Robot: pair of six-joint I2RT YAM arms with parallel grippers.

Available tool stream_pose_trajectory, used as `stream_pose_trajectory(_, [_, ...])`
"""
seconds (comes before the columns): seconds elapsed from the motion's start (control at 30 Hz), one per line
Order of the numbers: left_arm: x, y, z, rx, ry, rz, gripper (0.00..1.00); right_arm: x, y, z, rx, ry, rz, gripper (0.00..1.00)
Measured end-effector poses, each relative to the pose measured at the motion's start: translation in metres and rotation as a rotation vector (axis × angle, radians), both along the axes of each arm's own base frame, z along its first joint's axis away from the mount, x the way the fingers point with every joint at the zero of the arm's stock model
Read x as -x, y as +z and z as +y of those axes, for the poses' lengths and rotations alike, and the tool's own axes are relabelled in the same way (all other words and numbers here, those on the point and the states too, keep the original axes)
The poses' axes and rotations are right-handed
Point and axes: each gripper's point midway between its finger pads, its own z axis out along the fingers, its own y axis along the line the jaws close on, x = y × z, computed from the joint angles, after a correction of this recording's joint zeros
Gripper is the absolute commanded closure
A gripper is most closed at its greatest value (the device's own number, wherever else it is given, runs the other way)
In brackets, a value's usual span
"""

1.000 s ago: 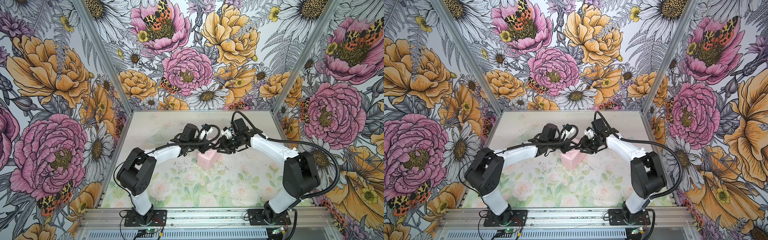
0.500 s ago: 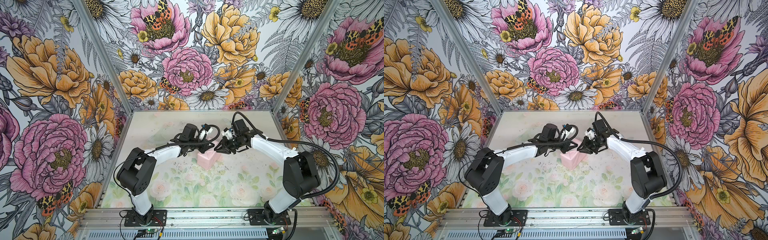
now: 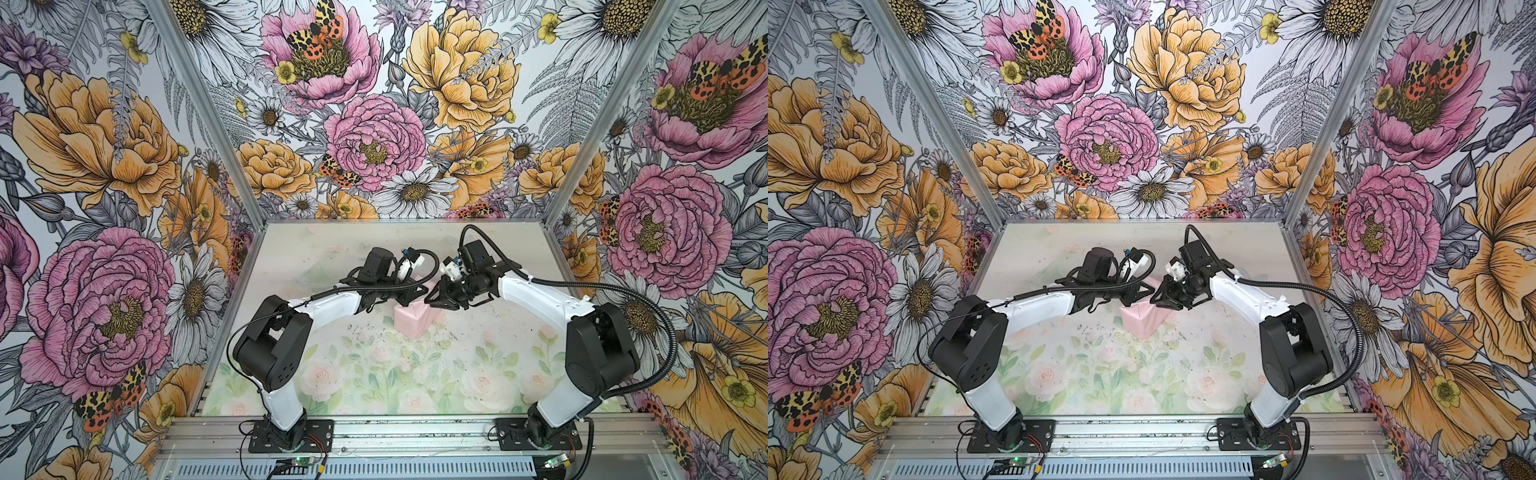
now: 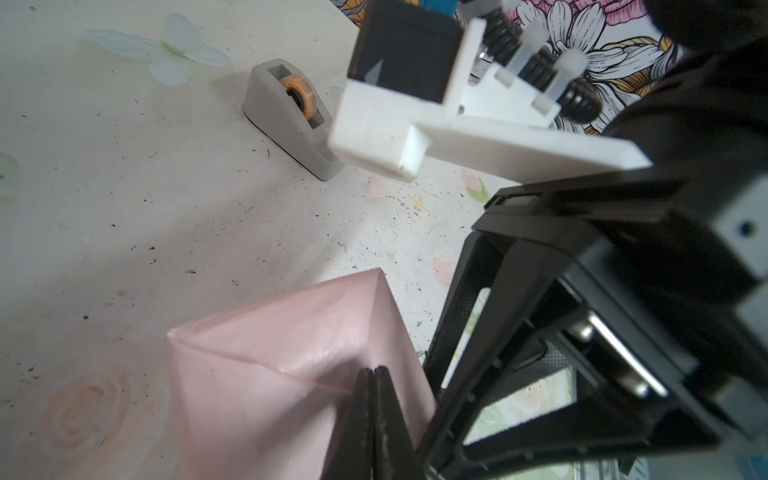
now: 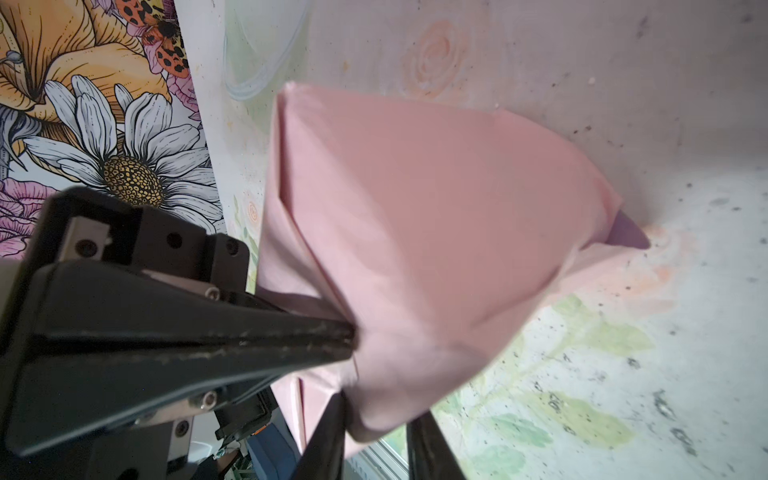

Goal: Wrap the gift box in paper
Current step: 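Release the pink box with both grippers and draw them back from it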

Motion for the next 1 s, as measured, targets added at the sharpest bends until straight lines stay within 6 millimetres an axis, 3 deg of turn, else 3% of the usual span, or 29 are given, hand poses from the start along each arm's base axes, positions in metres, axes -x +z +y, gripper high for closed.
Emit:
stream_pose_trajectory(0.13, [-0.001,0.001,0.001,-0.001,0.005,-0.005,1.0,0.001,0.004,-0.004,0.007,-0.007,-0.016,0.9])
stream_pose_trajectory(0.33, [-0.002,0.001,0.001,0.0,0.011,-0.009,1.0,-0.002,0.004,-0.021,0.093,-0.047,-0.068,0.64])
stream_pose_trajectory(0.6, [-0.005,0.002,0.004,0.004,0.032,0.01,1.0,-0.003,0.031,-0.058,0.15,-0.163,-0.218,0.62])
stream_pose_trajectory(0.83, [-0.008,0.009,0.01,-0.014,0.073,0.028,0.85,0.001,0.01,-0.069,0.201,-0.191,-0.196,0.59])
stream_pose_trajectory(1.0, [-0.016,0.034,0.012,-0.025,0.114,0.008,0.82,0.004,0.011,-0.074,0.217,-0.208,-0.213,0.59])
